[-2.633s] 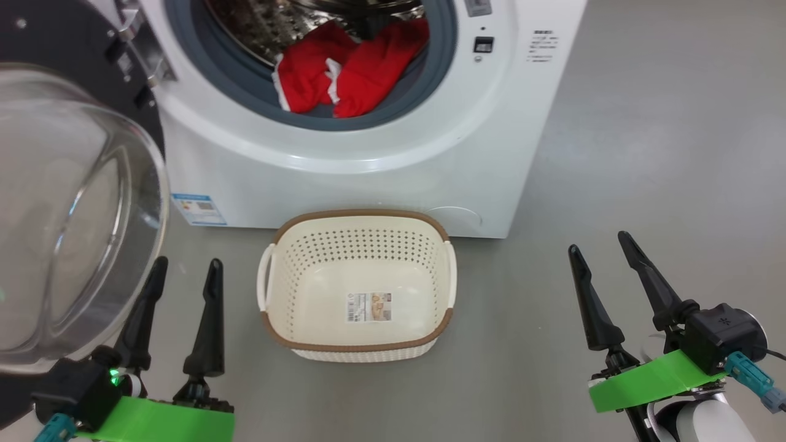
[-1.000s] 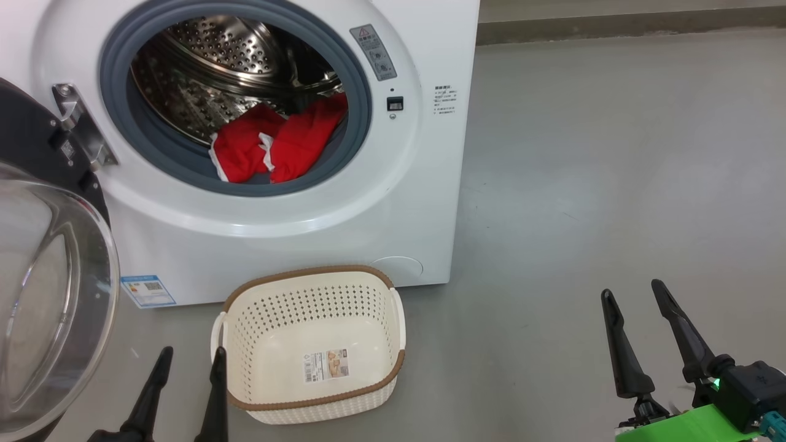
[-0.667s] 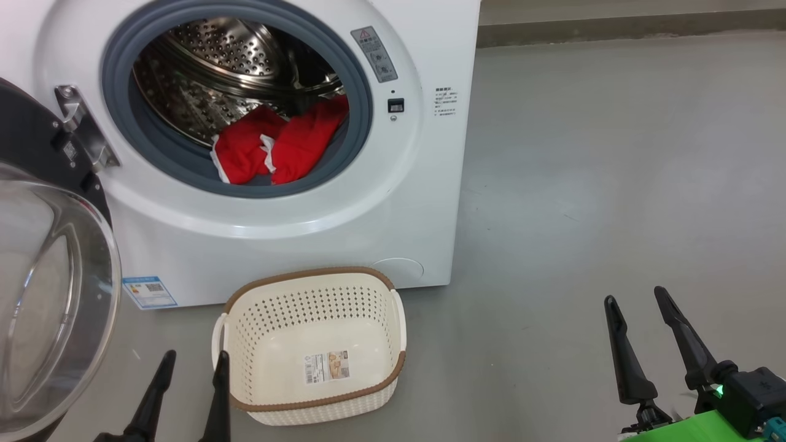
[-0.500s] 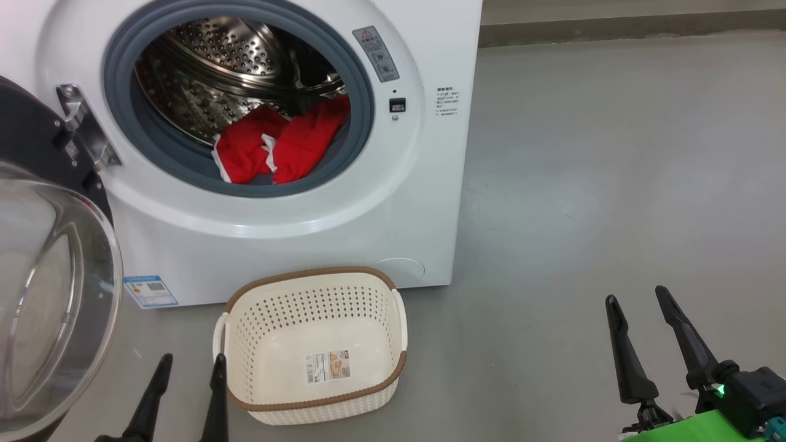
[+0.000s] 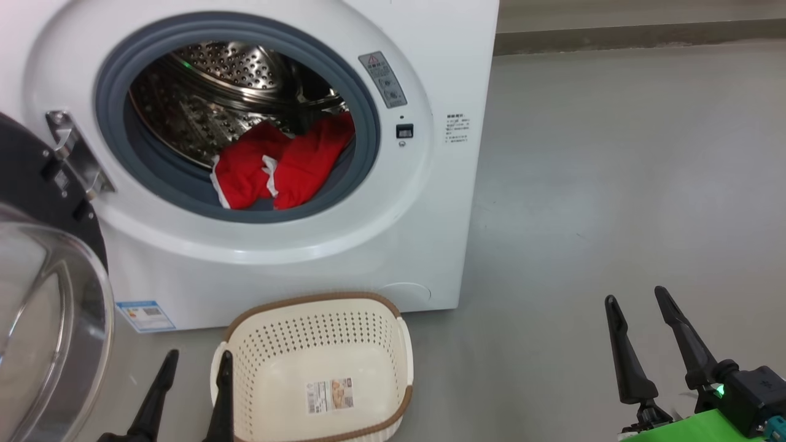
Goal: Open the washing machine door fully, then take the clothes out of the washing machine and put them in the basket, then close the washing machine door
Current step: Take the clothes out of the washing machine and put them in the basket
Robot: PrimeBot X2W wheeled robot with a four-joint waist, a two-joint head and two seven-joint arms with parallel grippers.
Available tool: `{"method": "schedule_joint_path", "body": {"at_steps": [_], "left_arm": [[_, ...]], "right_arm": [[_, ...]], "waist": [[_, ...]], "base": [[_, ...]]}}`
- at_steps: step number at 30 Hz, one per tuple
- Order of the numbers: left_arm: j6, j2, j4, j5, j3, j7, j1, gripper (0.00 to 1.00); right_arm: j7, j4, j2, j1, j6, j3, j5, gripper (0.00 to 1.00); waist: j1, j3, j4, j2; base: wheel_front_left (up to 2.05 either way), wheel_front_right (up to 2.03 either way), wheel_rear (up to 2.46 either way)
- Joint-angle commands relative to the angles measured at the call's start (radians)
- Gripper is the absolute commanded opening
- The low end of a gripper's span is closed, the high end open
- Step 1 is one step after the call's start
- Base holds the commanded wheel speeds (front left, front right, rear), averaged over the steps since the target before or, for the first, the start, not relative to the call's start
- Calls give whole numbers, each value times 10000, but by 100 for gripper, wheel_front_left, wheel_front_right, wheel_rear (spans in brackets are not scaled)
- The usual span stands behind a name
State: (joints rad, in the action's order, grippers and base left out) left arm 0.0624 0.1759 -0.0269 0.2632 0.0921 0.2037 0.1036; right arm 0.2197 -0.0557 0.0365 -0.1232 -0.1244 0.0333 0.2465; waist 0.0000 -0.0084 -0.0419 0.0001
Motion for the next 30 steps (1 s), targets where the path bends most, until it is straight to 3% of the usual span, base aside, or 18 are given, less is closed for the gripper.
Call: {"method": "schedule_joint_path", "body": {"at_steps": [1, 10, 30], "left_arm": [[18, 184, -329, -20, -312, 6, -197, 100], [85, 199, -389, -67, -182, -12, -250, 100], [318, 114, -438, 104, -87, -102, -234, 100]], "right_arm": [[8, -262, 137, 102, -63, -234, 55, 100], [3, -228, 137, 160, -63, -255, 80, 100], [30, -132, 137, 261, -63, -344, 107, 100]], "waist": [[0, 15, 6, -1], [0, 111, -1, -1], [0, 27, 5, -1]], "base": [[161, -161, 0], [87, -87, 0], [2, -2, 0]]}}
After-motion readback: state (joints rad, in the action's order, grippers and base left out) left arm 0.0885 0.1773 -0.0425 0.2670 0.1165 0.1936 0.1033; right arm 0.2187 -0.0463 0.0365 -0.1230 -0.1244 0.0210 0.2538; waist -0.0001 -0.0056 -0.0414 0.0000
